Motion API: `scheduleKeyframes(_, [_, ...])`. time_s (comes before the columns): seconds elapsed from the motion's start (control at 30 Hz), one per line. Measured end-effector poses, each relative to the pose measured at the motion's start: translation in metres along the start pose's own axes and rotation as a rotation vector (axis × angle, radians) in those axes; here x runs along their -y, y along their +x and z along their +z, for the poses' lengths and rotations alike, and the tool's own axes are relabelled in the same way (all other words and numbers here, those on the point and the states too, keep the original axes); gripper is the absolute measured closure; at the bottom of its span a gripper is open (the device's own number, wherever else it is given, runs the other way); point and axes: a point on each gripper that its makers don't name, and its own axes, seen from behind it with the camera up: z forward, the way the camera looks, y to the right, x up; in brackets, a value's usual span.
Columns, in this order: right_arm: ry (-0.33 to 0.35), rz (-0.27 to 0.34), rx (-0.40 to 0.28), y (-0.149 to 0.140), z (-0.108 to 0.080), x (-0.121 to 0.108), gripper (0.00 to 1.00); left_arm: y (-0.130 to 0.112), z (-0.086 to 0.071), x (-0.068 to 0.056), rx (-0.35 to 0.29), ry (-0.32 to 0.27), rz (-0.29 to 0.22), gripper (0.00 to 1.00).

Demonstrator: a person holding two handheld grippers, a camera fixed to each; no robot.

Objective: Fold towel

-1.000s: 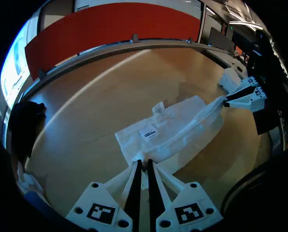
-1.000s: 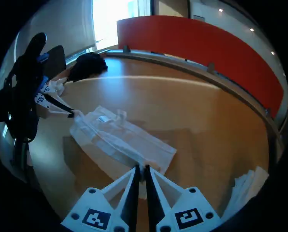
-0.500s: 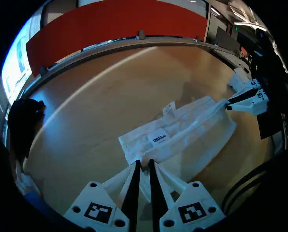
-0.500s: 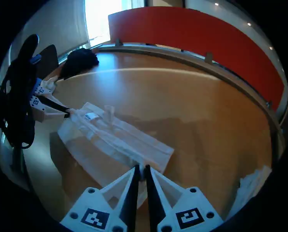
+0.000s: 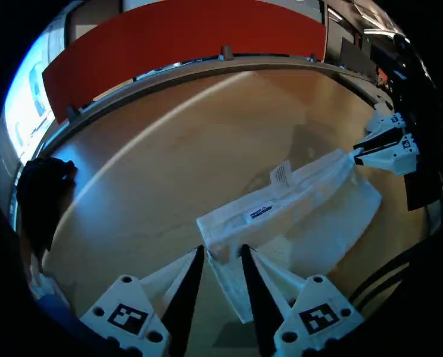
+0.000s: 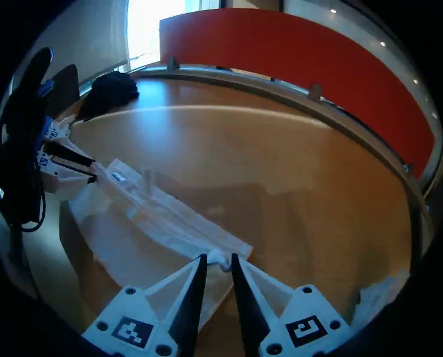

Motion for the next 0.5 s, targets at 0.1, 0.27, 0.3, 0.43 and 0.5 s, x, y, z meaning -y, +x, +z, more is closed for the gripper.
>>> scheduleKeyframes(0.1, [-0.014, 0.0, 0.001, 0.001, 0.003, -0.005, 0.67, 0.002, 0.001, 0.005, -0.003, 0.014, 0.0, 0.37])
scheduleKeyframes(0.27, [-0.03, 0.017, -0.005, 0.005, 0.007, -0.011, 0.63, 0.007, 0.001, 0.015, -0.011, 0.039, -0.009, 0.26])
scheduleKeyframes(0.3, [-0.033, 0.02, -0.007, 0.006, 0.008, -0.012, 0.63, 0.007, 0.001, 0.017, -0.013, 0.044, -0.011, 0.22])
scheduleKeyframes(0.43, [-0.043, 0.029, -0.014, 0.009, 0.008, -0.015, 0.57, 0.013, -0.002, 0.025, -0.026, 0.064, -0.016, 0.19])
scheduleKeyframes(0.5, [-0.049, 0.029, -0.019, 0.011, 0.007, -0.016, 0.52, 0.016, -0.005, 0.029, -0.037, 0.075, -0.02, 0.19])
